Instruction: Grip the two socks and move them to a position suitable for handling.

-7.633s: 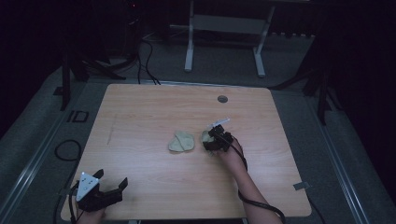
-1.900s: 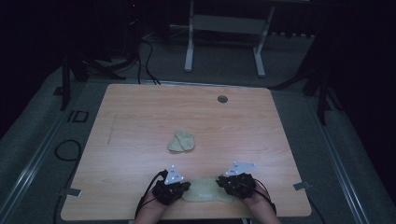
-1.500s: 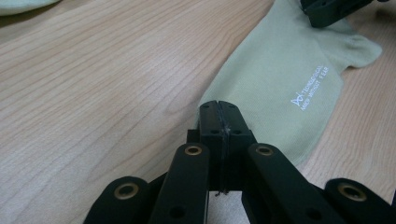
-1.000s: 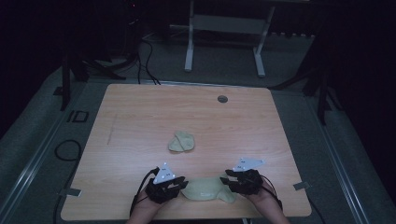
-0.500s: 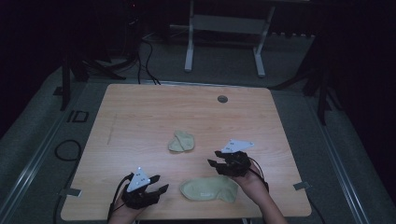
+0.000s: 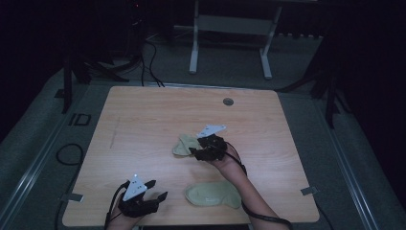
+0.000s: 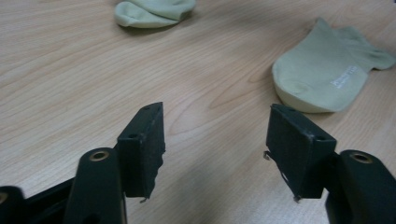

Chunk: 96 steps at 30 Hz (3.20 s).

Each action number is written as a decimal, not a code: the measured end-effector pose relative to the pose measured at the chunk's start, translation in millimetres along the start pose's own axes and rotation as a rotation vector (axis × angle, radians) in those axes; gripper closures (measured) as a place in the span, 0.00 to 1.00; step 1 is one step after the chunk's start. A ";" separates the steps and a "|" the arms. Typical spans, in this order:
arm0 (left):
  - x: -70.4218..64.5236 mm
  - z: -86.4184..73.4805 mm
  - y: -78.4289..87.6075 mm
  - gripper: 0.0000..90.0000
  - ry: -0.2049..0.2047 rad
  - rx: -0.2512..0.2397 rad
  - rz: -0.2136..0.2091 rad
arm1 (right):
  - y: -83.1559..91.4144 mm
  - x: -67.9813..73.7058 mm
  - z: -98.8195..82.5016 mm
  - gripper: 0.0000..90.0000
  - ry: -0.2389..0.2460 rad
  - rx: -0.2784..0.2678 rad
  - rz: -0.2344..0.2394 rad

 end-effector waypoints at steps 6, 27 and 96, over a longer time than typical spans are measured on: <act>1.6 -1.1 -0.4 0.29 0.039 -0.016 0.020 | -36.0 0.3 3.9 0.44 0.008 0.048 -0.023; -0.5 0.1 -0.1 0.18 0.062 -0.020 0.024 | -84.6 10.7 -5.1 0.71 0.009 0.100 -0.093; 7.4 72.5 -82.1 0.27 -0.033 0.088 -0.034 | 37.1 -29.9 -46.9 0.73 -0.075 0.021 -0.095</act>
Point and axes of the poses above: each handheld gripper's, and its own axes: y roughly backward along the jaws, z roughly out of its top, x roughly to its left, the point moved 6 cm from there along -y, roughly forward along the jaws, and after that the axes turned 6 degrees about -z, right-handed, at the moved point
